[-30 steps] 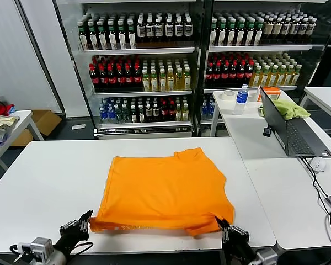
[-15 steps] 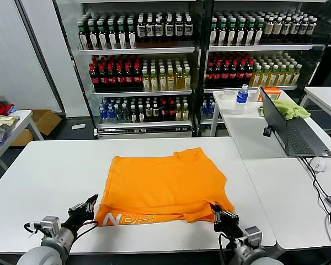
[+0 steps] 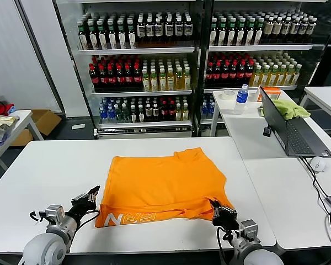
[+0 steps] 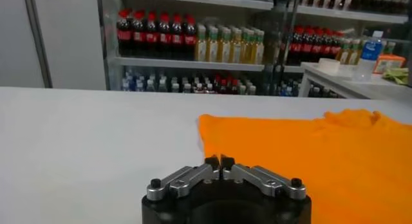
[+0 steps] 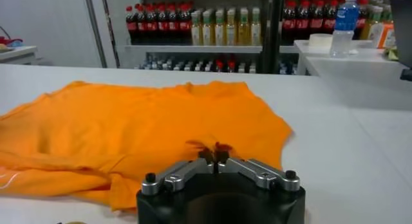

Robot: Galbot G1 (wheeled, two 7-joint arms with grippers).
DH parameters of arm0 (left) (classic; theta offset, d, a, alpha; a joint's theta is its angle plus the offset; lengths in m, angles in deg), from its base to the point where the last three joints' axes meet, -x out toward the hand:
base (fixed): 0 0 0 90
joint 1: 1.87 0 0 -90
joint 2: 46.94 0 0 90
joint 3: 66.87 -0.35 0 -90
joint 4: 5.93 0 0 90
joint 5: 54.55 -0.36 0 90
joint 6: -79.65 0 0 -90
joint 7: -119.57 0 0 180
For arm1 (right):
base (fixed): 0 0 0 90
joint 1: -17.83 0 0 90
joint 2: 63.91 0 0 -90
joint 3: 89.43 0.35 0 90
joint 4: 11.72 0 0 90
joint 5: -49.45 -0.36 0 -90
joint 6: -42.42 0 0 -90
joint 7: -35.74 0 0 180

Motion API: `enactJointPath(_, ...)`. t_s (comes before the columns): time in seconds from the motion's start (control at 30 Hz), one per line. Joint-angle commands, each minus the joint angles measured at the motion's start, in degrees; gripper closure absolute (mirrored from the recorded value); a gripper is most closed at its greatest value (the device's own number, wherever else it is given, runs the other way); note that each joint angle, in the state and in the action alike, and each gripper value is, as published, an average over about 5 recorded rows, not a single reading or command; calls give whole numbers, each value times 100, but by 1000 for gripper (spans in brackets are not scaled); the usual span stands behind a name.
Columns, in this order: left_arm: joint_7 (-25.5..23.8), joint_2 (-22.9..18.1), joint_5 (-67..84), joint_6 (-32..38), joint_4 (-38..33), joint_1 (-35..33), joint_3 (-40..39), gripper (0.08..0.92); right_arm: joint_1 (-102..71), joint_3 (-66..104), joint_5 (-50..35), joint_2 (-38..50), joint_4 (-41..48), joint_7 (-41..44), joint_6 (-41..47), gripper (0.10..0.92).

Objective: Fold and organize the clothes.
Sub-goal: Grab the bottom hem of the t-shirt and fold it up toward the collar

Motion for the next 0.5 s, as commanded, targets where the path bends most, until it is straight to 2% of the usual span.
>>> enactJointPath(0.03,7,13,-18,111,-189,-168,89,848,213,-26,25,-71,195,-77,208,795)
enactJointPath(0.23,182,2,-26,-6,-762,-733,218,676,258,155,-55,-97,225,-190,337,622)
enactJointPath(0.5,621,26,-35,-686,-1554,-1569,357,451,-585,622,-156,108,-397,-146,240,388)
